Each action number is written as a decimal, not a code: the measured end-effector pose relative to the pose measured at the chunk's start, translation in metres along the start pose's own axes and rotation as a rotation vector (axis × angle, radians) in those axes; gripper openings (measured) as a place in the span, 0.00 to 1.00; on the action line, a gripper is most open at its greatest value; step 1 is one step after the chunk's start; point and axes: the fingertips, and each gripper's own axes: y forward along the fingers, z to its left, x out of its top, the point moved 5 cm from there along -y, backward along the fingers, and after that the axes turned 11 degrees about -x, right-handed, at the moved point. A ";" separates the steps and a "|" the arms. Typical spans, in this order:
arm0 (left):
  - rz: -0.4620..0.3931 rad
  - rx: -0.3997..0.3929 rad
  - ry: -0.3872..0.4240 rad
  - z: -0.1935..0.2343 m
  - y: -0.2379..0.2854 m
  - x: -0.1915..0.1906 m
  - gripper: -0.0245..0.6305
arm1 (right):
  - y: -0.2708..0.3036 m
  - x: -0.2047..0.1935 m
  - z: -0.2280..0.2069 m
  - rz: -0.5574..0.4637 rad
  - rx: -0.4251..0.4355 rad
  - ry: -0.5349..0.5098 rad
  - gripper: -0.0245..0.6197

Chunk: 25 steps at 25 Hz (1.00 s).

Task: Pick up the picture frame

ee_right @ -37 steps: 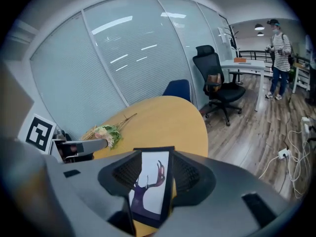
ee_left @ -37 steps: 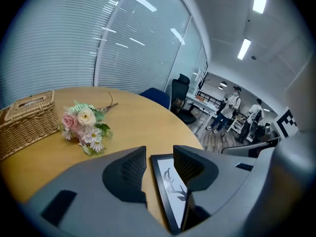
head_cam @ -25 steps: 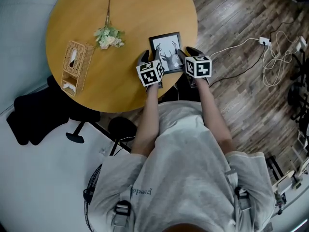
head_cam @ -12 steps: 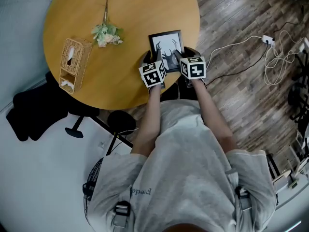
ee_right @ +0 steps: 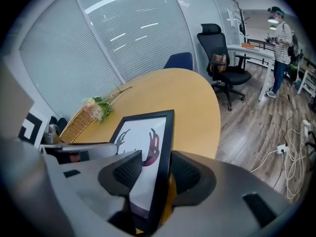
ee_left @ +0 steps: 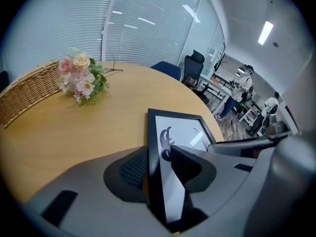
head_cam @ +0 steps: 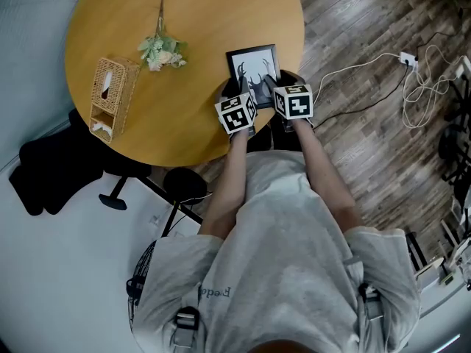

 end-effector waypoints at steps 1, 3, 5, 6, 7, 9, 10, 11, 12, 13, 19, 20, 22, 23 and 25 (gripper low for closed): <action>0.000 -0.006 0.001 0.000 0.000 0.000 0.27 | 0.000 0.000 -0.001 -0.001 0.000 0.007 0.33; 0.007 -0.016 0.002 0.001 0.001 0.000 0.27 | 0.000 0.000 -0.003 -0.008 -0.016 0.016 0.29; 0.013 -0.025 0.000 0.002 0.001 0.000 0.27 | 0.001 -0.001 -0.006 -0.010 -0.026 0.018 0.26; 0.015 -0.031 -0.003 0.002 0.001 0.000 0.27 | 0.001 -0.001 -0.008 -0.008 -0.022 0.025 0.25; 0.016 -0.038 -0.005 0.003 0.000 0.001 0.28 | 0.001 -0.001 -0.010 -0.004 -0.012 0.041 0.23; 0.020 -0.055 -0.009 0.005 0.000 0.001 0.28 | 0.002 0.000 -0.014 0.003 0.019 0.083 0.20; 0.025 -0.065 -0.012 0.006 0.000 0.001 0.27 | 0.002 0.000 -0.016 0.006 0.035 0.099 0.19; 0.030 -0.078 -0.017 0.007 -0.001 0.002 0.27 | 0.002 0.000 -0.018 0.011 0.048 0.109 0.18; 0.035 -0.094 -0.024 0.009 -0.001 0.002 0.26 | 0.002 0.000 -0.019 0.016 0.060 0.119 0.17; 0.037 -0.113 -0.036 0.011 -0.002 0.003 0.25 | 0.002 0.000 -0.020 0.020 0.073 0.130 0.17; 0.029 -0.222 -0.134 0.023 -0.004 0.004 0.19 | 0.001 0.001 -0.024 0.031 0.115 0.152 0.17; 0.036 -0.206 -0.119 0.021 -0.003 0.004 0.19 | 0.001 0.001 -0.023 0.030 0.104 0.147 0.17; 0.042 -0.153 -0.080 0.018 -0.003 0.004 0.19 | 0.001 0.001 -0.020 0.024 0.055 0.123 0.17; 0.042 -0.128 -0.066 0.016 -0.003 0.004 0.19 | 0.001 0.001 -0.019 0.019 0.026 0.108 0.16; 0.046 -0.093 -0.046 0.014 -0.002 0.004 0.19 | 0.000 0.002 -0.016 0.011 -0.013 0.089 0.16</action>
